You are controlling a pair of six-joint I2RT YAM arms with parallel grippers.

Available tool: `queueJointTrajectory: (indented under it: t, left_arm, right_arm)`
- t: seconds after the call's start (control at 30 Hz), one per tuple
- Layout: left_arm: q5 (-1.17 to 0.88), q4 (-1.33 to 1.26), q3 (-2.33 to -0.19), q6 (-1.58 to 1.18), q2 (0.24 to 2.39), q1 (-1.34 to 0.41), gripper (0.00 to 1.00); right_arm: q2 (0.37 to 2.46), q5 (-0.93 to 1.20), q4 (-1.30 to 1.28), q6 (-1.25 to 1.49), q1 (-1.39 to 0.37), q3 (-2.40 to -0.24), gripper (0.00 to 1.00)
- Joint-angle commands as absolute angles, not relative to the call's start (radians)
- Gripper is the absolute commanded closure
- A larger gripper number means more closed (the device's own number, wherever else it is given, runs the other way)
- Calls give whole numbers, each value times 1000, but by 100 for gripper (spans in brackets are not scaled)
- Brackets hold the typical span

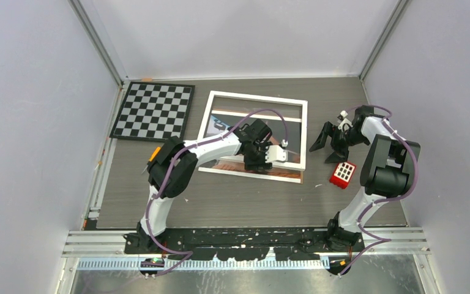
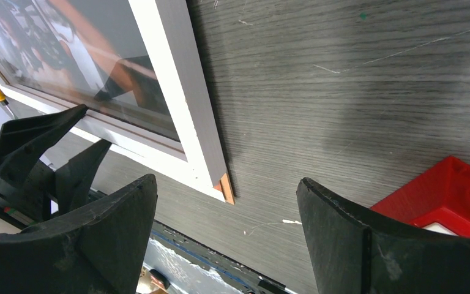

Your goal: Take the photo out of the frame

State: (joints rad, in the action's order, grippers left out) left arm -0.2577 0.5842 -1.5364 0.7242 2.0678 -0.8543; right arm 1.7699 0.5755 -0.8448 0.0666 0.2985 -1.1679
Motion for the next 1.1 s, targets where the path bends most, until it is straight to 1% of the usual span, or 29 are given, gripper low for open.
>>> queueJointTrajectory:
  t: [0.0,0.27,0.33,0.5,0.57,0.6,0.67,0.73,0.77,0.8,0.9,1.07]
  left_arm:
    - [-212,513,-1560,771,2047,-841,50]
    - [-199,483,-1565,788,2056,-836,64]
    - [-204,482,-1564,790,2053,-836,65]
    - [-213,485,-1534,798,2031,-836,76]
    - [-206,486,-1523,794,2021,-836,77]
    - [-202,486,-1517,789,2016,-836,76]
    - [-201,491,-1508,771,1997,-835,69]
    - [-204,499,-1492,759,1969,-836,55]
    - [-204,508,-1484,757,1956,-835,46]
    - [-202,520,-1474,760,1944,-836,42]
    - [-199,564,-1444,776,1917,-830,40]
    - [-240,642,-1416,786,1896,-784,43]
  right_arm:
    - [1770,594,-836,76,303,-1196,12]
    - [1763,598,-838,71,304,-1191,13]
    - [1760,602,-838,70,301,-1187,12]
    - [1751,611,-840,58,301,-1180,13]
    - [1747,614,-843,52,300,-1178,13]
    - [1746,617,-843,48,299,-1178,13]
    - [1743,618,-850,35,295,-1179,13]
    - [1737,618,-853,24,289,-1181,13]
    - [1736,617,-855,17,286,-1183,13]
    - [1735,617,-856,13,286,-1184,13]
    - [1737,616,-858,7,283,-1187,13]
    - [1741,621,-860,4,278,-1196,13]
